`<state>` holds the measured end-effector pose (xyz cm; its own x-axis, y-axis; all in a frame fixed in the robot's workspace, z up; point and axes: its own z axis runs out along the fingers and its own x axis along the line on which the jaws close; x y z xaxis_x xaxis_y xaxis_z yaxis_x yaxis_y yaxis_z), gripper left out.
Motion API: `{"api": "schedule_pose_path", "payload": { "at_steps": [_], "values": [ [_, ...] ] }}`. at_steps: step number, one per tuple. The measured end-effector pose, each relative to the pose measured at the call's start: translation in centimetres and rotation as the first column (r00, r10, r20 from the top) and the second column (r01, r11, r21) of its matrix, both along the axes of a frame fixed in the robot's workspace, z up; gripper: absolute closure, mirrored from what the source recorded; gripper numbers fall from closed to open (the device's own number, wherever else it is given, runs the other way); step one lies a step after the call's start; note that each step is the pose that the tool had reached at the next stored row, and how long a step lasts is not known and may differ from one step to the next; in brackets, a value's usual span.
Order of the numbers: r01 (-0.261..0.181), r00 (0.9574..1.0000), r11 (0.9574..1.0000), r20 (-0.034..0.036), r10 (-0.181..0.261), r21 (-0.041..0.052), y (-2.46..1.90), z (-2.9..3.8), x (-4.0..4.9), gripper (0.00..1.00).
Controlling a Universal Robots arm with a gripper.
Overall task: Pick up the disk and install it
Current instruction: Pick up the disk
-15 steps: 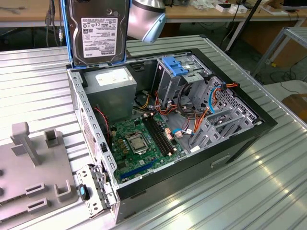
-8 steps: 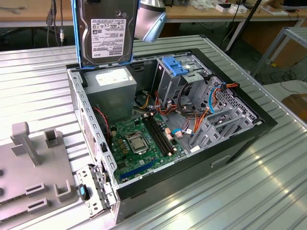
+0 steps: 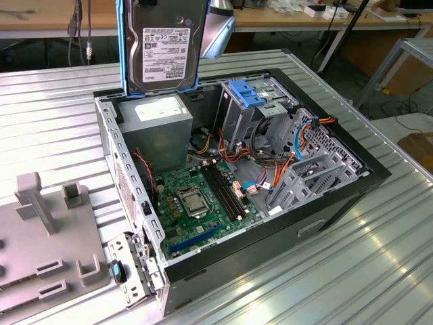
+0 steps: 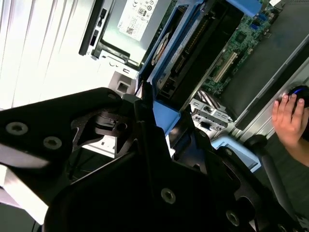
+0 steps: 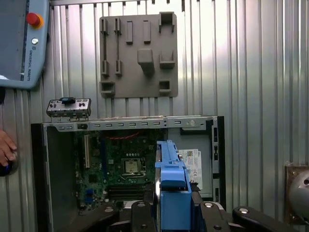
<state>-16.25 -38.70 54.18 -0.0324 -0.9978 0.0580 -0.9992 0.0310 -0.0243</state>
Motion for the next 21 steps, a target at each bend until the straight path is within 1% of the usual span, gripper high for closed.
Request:
{"api": "schedule_pose_path", "payload": {
  "at_steps": [10,13,14,19,20,21],
  "values": [
    [0.002,1.0,0.9999,0.0001,-0.002,-0.0101,-0.04,-0.09,1.47,0.63],
    [0.002,1.0,0.9999,0.0001,-0.002,-0.0109,-0.05,-0.12,3.06,0.63],
    [0.002,1.0,0.9999,0.0001,-0.002,-0.0109,-0.08,-0.12,3.43,0.63],
    [0.002,1.0,0.9999,0.0002,-0.002,-0.0121,-0.55,-0.17,4.17,0.63],
    [0.002,1.0,0.9999,0.0001,-0.002,-0.0131,-0.75,-0.19,4.43,0.63],
    [0.002,1.0,0.9999,0.0,-0.002,-0.0138,-0.84,-0.2,4.57,0.63]
  ]
}}
